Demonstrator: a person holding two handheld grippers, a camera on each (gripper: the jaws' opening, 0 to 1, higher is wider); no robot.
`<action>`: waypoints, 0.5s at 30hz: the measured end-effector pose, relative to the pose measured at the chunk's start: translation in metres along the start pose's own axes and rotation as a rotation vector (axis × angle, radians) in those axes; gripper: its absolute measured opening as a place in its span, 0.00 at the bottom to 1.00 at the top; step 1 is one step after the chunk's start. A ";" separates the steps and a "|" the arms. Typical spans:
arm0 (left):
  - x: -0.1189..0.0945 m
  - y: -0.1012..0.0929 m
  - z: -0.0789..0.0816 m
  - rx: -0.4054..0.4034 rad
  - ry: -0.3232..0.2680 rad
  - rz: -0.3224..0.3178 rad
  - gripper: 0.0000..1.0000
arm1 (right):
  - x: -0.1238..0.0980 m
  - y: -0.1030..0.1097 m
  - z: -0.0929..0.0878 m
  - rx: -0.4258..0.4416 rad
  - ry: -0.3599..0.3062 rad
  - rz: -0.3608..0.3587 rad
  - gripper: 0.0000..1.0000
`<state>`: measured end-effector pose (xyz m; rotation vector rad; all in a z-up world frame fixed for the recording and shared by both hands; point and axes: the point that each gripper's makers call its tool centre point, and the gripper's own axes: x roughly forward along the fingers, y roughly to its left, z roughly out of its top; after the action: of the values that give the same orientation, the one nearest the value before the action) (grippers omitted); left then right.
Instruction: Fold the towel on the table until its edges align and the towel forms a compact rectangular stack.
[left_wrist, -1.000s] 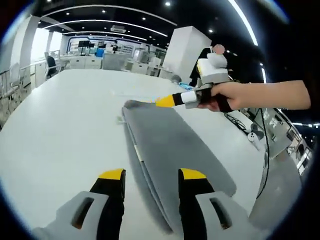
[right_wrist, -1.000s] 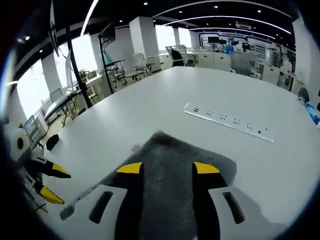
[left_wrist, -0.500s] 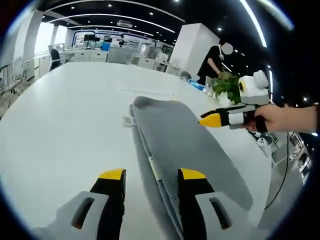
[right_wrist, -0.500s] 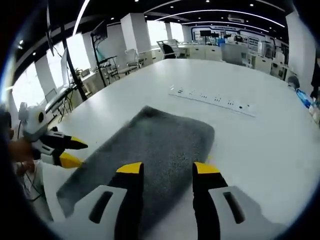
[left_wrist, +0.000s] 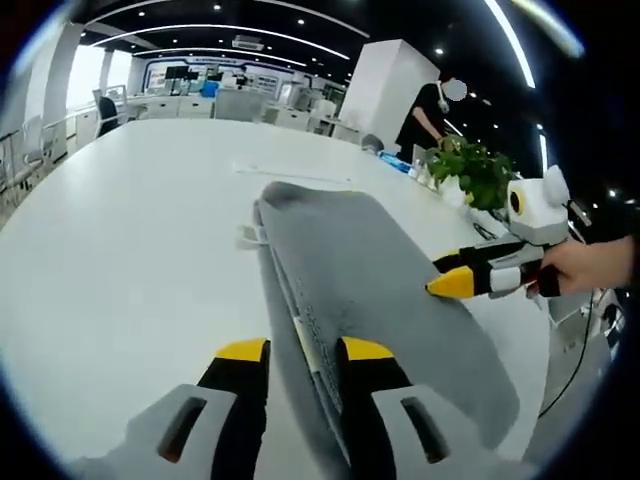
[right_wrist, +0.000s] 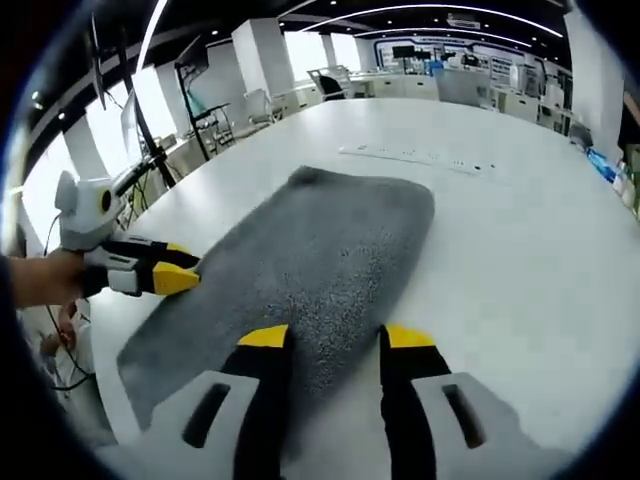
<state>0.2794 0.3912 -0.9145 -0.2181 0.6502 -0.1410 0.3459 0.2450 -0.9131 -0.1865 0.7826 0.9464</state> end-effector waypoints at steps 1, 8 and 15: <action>0.000 -0.002 -0.001 0.023 0.009 0.000 0.27 | 0.000 0.000 -0.001 0.002 0.002 0.000 0.33; 0.000 -0.004 -0.001 0.025 0.006 0.003 0.22 | 0.001 0.001 -0.005 0.057 -0.010 -0.013 0.26; 0.003 -0.010 -0.003 0.029 -0.008 0.031 0.14 | -0.003 -0.001 -0.007 0.105 -0.031 -0.014 0.08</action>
<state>0.2799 0.3807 -0.9163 -0.1809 0.6431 -0.1199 0.3420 0.2396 -0.9160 -0.0853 0.7998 0.8907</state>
